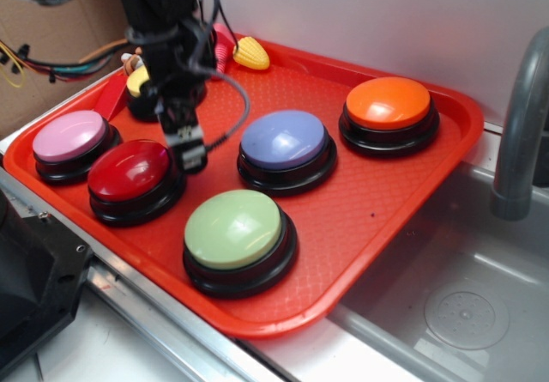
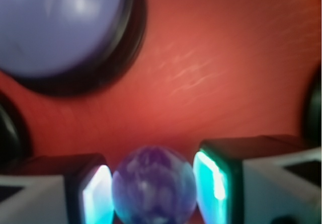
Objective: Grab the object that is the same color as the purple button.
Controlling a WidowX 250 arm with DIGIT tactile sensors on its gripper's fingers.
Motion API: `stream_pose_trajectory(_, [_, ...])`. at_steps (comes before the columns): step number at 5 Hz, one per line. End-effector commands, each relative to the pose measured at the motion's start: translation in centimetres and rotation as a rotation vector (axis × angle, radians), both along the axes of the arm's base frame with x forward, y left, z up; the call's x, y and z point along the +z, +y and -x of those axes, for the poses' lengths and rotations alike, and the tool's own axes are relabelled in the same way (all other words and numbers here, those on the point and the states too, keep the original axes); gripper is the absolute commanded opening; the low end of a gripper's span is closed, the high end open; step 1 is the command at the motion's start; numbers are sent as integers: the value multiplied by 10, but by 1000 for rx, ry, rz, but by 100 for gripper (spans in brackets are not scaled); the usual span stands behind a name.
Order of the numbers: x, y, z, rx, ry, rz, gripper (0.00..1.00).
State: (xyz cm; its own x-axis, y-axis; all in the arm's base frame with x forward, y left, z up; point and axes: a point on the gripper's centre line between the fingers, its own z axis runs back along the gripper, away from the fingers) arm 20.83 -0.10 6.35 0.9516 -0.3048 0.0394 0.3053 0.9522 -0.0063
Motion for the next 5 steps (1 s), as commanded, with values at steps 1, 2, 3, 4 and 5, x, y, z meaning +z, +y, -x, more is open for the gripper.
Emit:
stream_pose_trajectory(1, [66,8,-17,141,-41,20,0])
stream_pose_trajectory(2, [104,12,-25,187,-64,4,0])
stream_pose_trajectory(3, [118,22,-23,232,-84,56,0])
stream_pose_trajectory(4, [122,31,-16,265,-82,47,0])
stream_pose_trajectory(5, [115,31,-4,314,-26,100,0])
